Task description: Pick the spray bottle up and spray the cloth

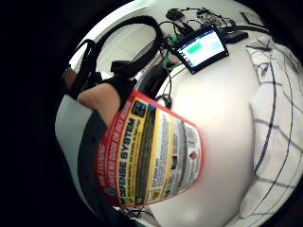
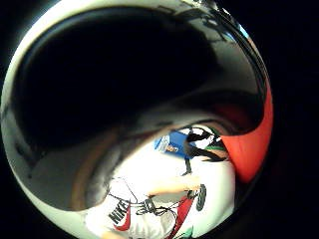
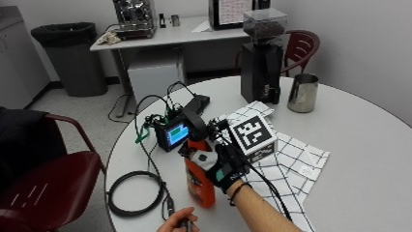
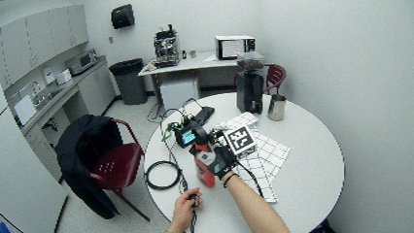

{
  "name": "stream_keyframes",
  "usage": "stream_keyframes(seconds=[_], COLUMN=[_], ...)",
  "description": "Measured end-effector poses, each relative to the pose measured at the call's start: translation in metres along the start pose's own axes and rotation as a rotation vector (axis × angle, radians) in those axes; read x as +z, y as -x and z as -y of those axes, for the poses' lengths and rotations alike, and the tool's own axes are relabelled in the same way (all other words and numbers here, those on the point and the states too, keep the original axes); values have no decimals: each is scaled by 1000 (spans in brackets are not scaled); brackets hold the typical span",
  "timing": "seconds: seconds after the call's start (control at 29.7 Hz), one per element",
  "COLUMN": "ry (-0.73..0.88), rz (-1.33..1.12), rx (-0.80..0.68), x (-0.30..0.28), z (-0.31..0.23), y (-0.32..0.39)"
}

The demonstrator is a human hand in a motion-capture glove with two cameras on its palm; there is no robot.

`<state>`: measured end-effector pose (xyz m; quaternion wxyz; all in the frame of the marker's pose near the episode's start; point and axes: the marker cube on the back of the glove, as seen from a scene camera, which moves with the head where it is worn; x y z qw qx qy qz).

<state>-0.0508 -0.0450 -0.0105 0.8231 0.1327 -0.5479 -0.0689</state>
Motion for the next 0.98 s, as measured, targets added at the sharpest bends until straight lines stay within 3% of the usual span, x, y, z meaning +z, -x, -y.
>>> stream_keyframes(seconds=[0.61,0.98], ry=[29,-32], rz=[23,44], rx=[10,62], x=[-4,-68], z=[-13,-56], y=[1,-13])
